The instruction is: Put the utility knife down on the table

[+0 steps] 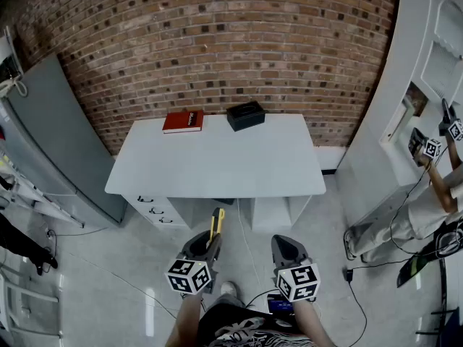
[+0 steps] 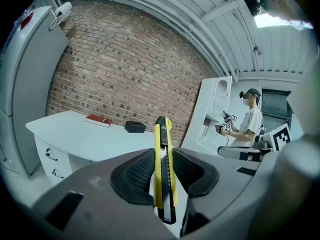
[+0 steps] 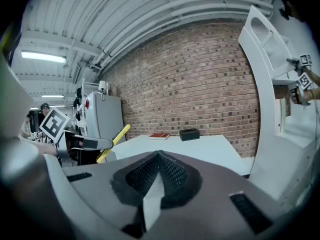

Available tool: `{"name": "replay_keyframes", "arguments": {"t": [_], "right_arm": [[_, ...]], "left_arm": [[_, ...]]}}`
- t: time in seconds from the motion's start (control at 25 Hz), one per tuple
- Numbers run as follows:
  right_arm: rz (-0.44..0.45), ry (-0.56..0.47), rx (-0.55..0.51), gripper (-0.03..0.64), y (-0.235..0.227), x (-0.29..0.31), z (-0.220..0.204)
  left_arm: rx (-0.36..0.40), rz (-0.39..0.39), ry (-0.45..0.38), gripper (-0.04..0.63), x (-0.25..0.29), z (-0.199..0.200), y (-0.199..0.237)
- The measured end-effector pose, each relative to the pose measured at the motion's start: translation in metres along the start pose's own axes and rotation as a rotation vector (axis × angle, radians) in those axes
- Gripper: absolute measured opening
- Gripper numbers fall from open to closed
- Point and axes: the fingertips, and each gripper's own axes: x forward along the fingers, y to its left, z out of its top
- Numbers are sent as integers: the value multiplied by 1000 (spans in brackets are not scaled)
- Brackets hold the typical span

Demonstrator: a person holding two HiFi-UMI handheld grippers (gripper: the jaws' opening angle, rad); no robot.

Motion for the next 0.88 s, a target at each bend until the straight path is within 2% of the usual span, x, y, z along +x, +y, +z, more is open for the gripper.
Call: {"name": "replay_keyframes", "arguments": {"t": [0.36, 0.56, 0.88], "right_arm": [[11, -2, -7, 0, 5, -5, 0], [56, -5, 31, 0, 6, 2, -2], [40, 41, 35, 0, -10, 49, -8]], "left_arm": [[-9, 10, -14, 117, -8, 5, 0], [-12, 17, -8, 117, -6, 2, 4], [-19, 29, 10, 117, 25, 7, 34]]}}
